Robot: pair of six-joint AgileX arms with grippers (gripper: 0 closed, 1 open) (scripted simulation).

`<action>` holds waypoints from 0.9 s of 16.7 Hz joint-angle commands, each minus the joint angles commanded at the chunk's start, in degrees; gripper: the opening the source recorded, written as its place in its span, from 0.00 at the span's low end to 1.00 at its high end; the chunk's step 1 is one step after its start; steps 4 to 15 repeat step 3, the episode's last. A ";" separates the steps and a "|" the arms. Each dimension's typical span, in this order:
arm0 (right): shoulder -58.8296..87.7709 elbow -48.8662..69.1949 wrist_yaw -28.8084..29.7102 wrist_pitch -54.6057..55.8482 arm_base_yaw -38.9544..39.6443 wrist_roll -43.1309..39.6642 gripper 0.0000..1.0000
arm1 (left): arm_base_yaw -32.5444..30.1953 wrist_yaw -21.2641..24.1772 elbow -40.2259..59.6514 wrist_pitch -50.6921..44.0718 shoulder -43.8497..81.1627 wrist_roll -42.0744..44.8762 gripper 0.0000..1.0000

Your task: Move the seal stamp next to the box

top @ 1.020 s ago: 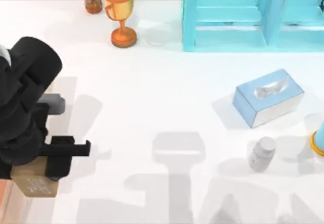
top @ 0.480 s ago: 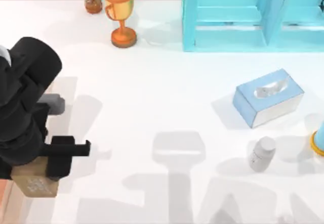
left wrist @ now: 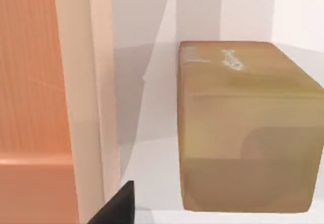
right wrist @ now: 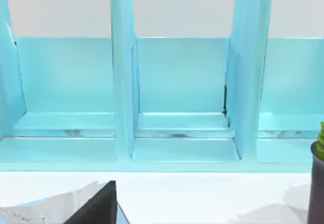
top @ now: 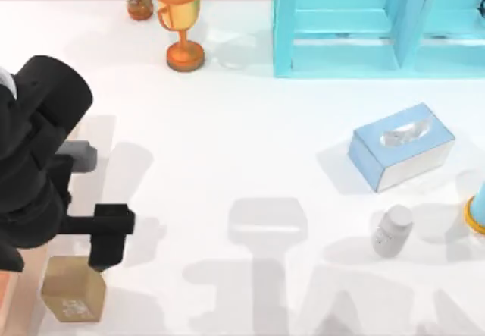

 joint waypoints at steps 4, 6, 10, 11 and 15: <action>0.00 0.00 0.00 0.00 0.00 0.00 1.00 | 0.00 0.00 0.00 0.00 0.00 0.00 1.00; 0.00 0.00 0.00 0.00 0.00 0.00 1.00 | 0.00 0.00 0.00 0.00 0.00 0.00 1.00; 0.00 0.00 0.00 0.00 0.00 0.00 1.00 | 0.00 0.00 0.00 0.00 0.00 0.00 1.00; 0.00 0.00 0.00 0.00 0.00 0.00 1.00 | 0.00 0.00 0.00 0.00 0.00 0.00 1.00; 0.00 0.00 0.00 0.00 0.00 0.00 1.00 | 0.00 0.00 0.00 0.00 0.00 0.00 1.00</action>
